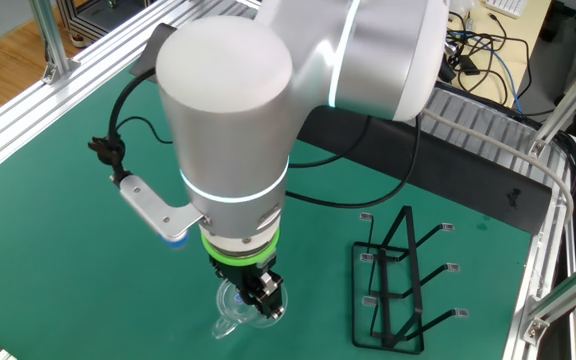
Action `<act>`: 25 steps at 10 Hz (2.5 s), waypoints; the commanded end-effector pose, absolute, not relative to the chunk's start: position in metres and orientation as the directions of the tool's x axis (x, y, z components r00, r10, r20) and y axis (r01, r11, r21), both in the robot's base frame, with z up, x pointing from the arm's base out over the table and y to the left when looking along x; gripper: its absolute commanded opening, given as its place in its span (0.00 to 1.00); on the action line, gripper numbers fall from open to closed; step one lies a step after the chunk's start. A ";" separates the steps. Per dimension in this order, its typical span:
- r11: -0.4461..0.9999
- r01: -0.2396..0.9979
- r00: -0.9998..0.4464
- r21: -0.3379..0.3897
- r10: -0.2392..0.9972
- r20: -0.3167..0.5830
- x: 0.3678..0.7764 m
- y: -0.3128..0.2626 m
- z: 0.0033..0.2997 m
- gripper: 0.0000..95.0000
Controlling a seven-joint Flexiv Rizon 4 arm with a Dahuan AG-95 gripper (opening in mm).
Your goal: Take the cup off the cup rack
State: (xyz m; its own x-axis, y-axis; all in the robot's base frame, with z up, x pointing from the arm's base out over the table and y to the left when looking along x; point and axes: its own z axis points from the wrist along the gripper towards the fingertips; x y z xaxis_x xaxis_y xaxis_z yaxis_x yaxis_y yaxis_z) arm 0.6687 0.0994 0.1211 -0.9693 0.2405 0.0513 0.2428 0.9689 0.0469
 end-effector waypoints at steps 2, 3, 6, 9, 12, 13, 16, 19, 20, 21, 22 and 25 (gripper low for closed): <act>0.967 0.250 -0.968 0.048 0.247 0.052 0.670 0.100 0.121 0.20; 0.966 0.253 -0.967 0.049 0.251 0.052 0.670 0.100 0.121 0.20; 0.965 0.259 -0.965 0.051 0.256 0.052 0.670 0.100 0.121 0.20; 0.963 0.263 -0.964 0.053 0.261 0.053 0.669 0.101 0.120 0.20; 0.961 0.272 -0.962 0.053 0.269 0.051 0.667 0.104 0.118 0.40; 0.961 0.271 -0.962 0.054 0.269 0.052 0.667 0.104 0.118 0.40; 0.960 0.273 -0.961 0.054 0.271 0.052 0.667 0.104 0.118 0.40; 0.959 0.278 -0.960 0.053 0.276 0.052 0.667 0.104 0.118 0.60; 0.959 0.278 -0.960 0.053 0.276 0.052 0.667 0.104 0.118 0.60; 0.959 0.279 -0.960 0.053 0.276 0.052 0.667 0.104 0.118 0.80; 0.959 0.280 -0.959 0.053 0.277 0.052 0.667 0.104 0.117 0.80; 0.958 0.281 -0.959 0.053 0.278 0.051 0.667 0.104 0.117 0.80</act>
